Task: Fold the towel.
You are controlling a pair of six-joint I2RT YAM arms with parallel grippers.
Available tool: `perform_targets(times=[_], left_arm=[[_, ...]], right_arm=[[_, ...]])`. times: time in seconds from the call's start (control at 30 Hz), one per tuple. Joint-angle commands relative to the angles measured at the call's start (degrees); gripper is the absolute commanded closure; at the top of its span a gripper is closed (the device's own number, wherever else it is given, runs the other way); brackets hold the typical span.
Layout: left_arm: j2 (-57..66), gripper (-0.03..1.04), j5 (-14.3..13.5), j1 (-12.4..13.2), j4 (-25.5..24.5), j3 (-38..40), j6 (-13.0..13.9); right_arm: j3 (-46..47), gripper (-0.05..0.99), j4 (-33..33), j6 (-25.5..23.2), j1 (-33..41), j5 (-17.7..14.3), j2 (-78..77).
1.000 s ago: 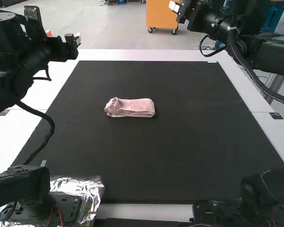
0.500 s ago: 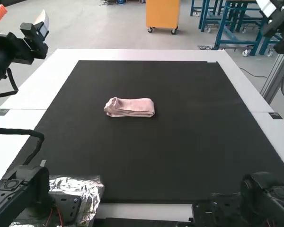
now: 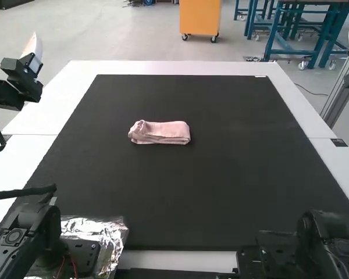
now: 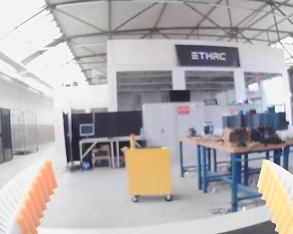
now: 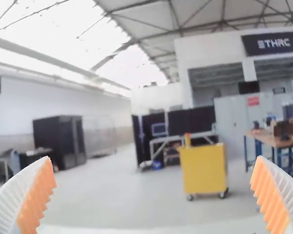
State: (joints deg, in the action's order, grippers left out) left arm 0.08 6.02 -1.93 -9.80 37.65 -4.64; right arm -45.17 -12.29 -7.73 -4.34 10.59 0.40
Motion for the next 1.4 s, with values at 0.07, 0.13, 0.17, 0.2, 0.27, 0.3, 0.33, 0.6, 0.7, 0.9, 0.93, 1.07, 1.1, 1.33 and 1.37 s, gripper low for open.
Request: perform_targets(times=[0.07,0.13,0.17,0.2,0.27,0.3,0.33,0.6,0.7,0.9,0.93,1.07,1.1,1.33,1.37], left_arm=[[-0.1,0.04,0.1,-0.1,6.4,-8.9,8.7],[-0.1,0.04,0.3,0.0,10.8,-13.4,7.0],[-0.1,0.04,0.2,-0.3,12.4,-15.8,6.6],[-0.1,0.04,0.2,-0.2,14.5,-18.3,7.3],[0.0,0.04,-1.8,0.1,20.4,-23.6,8.4],[-0.1,0.04,-4.5,0.1,22.5,-26.1,8.9],[-0.1,0.04,-5.5,0.1,24.4,-28.3,9.5],[-0.1,0.04,-14.9,-0.2,14.5,-37.4,3.0],[-0.1,0.04,-14.9,0.1,10.7,-37.7,-3.9],[-0.1,0.04,-14.9,0.1,9.5,-37.6,-10.9],[-0.1,0.04,-14.9,0.2,9.5,-37.6,-11.0],[-0.1,0.04,-14.9,0.3,9.5,-37.6,-11.0],[-0.1,0.04,-14.9,0.3,9.5,-37.6,-11.0],[-0.1,0.04,-14.9,0.3,9.5,-37.6,-11.0],[-0.1,0.04,-14.9,0.3,9.5,-37.6,-11.0]], right_arm=[[15.5,0.02,11.5,6.8,-0.5,-3.6,-0.4],[21.6,0.02,15.1,7.4,-0.4,-3.0,-0.4],[24.7,0.02,18.1,7.2,-0.4,-3.1,-0.4],[27.7,0.02,22.2,6.5,-0.3,-3.5,-0.4],[32.5,0.02,27.3,6.1,-0.3,-1.8,-0.4],[34.3,0.02,27.8,6.1,-0.4,-0.7,-0.4],[35.9,0.02,27.8,6.1,-0.4,-0.7,-0.4],[44.6,0.02,27.9,5.4,-0.5,-2.8,-0.4],[45.2,0.02,16.2,8.5,-0.8,-11.9,-0.4],[45.3,0.02,12.6,11.0,-0.3,-9.7,-0.4],[45.3,0.02,12.6,11.0,-0.3,-9.7,-0.4],[45.3,0.02,12.6,11.0,-0.3,-9.7,-0.4],[45.3,0.02,12.6,11.0,-0.3,-9.7,-0.4],[45.3,0.02,12.6,11.0,-0.3,-9.7,-0.4],[45.3,0.02,12.6,11.0,-0.3,-9.7,-0.4]])
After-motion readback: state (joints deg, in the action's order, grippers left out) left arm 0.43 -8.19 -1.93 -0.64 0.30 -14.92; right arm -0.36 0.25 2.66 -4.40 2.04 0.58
